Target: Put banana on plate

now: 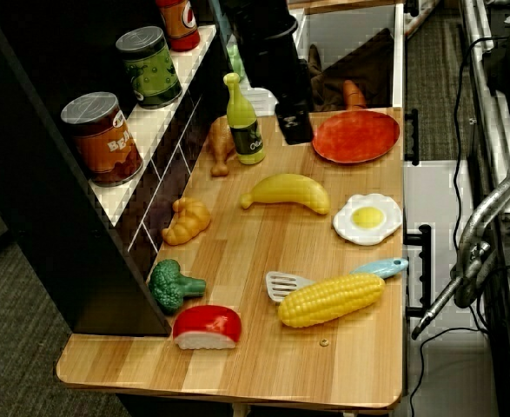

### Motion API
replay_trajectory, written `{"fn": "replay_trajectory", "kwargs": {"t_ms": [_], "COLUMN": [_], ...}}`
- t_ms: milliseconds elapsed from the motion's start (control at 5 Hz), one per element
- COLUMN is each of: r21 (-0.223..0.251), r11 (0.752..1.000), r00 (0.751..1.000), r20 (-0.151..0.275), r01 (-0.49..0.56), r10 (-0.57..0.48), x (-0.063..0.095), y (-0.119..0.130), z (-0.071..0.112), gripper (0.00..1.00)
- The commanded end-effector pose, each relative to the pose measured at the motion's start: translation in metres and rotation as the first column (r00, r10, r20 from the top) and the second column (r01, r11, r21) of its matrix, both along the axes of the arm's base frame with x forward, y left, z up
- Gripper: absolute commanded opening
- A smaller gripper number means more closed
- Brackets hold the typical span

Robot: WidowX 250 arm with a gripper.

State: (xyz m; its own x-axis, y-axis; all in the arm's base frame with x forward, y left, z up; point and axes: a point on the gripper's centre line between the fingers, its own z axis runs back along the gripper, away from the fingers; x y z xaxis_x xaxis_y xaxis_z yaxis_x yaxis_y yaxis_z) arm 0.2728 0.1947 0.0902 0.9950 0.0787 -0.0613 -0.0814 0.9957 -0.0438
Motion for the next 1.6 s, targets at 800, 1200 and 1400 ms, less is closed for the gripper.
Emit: {"fn": "replay_trajectory", "kwargs": {"t_ms": [800, 1200, 1400], "r21": [-0.010, -0.045, -0.023], "r11": [0.989, 0.996, 0.998], "r00": [0.987, 0.996, 0.998], "r20": [-0.048, -0.018, -0.030], "r01": [0.150, 0.083, 0.061], "r10": [-0.150, -0.083, -0.062], "x": [0.018, 0.016, 0.016], "y": [0.034, 0.029, 0.029], "z": [-0.029, -0.041, -0.051], "gripper": [1.00, 1.00, 1.00]}}
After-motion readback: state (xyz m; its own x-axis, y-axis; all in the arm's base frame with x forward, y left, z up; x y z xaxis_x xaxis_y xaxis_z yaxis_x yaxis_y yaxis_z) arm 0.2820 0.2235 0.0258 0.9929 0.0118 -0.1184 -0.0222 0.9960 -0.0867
